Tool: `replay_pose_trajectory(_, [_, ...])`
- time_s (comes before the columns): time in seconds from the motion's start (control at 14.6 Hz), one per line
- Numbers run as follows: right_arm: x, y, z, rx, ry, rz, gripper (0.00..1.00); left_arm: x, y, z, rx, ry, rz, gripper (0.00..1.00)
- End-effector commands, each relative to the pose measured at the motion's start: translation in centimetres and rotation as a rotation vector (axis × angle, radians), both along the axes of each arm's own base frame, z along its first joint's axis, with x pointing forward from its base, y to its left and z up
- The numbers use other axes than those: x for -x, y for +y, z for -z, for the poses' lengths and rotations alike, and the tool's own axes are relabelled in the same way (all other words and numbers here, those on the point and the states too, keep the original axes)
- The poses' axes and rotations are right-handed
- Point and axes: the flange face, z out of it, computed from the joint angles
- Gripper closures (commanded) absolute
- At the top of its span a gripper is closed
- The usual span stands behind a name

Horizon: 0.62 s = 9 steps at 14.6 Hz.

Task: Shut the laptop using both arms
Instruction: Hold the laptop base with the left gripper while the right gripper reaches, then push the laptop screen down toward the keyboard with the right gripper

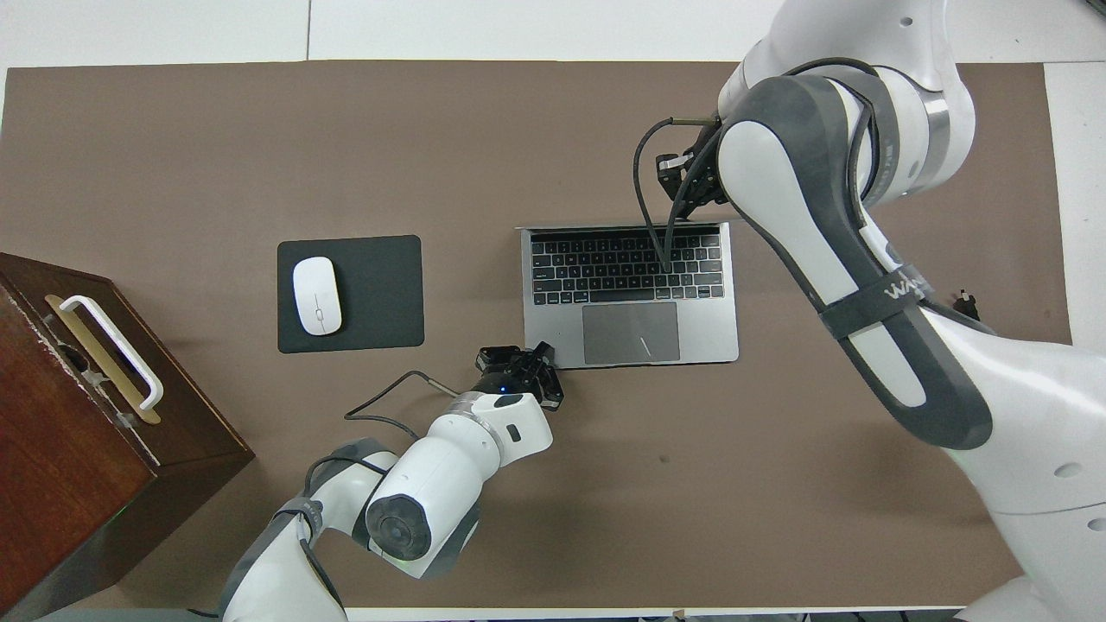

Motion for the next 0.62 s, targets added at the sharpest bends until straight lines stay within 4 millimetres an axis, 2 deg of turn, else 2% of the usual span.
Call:
replay_pose_trajectory(0.0, [1.9, -0.2, 0.8, 0.001, 0.068, 0.016, 1.0, -0.9, 2.1, 3.4, -0.064, 0.025, -0.013, 1.0])
replay_pose_trajectory(0.55, [4.0, 0.5, 5.4, 0.015, 0.184, 0.017, 1.0, -0.8, 2.1, 4.0, -0.073, 0.033, -0.011, 1.0])
